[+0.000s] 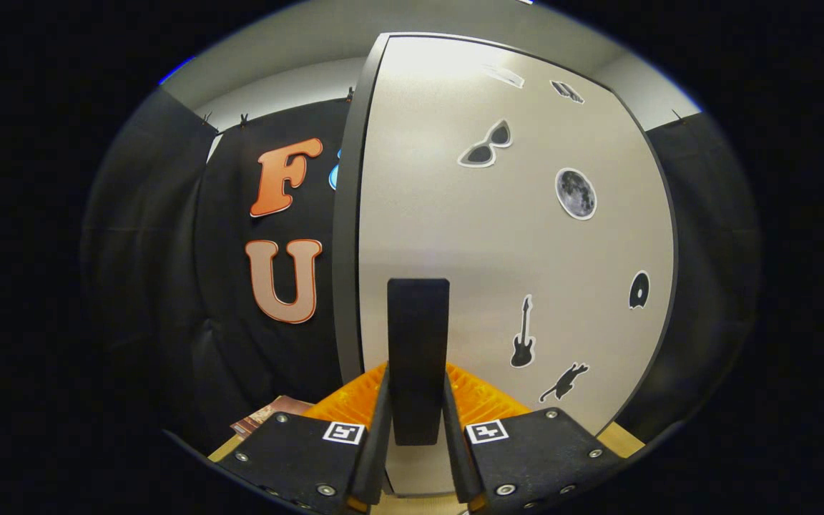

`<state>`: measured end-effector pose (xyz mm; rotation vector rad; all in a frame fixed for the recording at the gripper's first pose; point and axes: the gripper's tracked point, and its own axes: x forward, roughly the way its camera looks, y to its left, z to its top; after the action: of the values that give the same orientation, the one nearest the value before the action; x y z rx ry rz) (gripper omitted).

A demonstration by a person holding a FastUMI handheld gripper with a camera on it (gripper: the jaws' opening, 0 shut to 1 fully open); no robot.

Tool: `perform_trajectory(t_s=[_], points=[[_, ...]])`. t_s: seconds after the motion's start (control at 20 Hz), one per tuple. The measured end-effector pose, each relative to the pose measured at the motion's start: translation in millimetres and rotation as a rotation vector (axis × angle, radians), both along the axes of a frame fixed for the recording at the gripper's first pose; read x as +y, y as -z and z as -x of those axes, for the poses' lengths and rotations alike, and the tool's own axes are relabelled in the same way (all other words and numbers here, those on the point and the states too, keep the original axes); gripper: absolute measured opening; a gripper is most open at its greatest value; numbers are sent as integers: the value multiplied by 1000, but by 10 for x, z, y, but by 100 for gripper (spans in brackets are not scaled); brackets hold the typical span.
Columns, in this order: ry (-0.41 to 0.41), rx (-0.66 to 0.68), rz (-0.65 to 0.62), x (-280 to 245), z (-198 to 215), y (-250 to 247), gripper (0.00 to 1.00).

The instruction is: Open the shoe cabinet door, grab the shoes and put them into the shoe cabinet, then close the shoe cabinet door.

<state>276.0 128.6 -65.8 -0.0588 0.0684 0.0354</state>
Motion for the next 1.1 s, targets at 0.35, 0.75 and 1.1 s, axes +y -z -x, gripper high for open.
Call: perform_trajectory(t_s=[0.35, 0.75, 1.1], points=[[-25, 6, -43, -46, 202, 6, 32], [-37, 9, -102, -353, 841, -64, 32], [-40, 17, -115, -546, 1123, -76, 29]])
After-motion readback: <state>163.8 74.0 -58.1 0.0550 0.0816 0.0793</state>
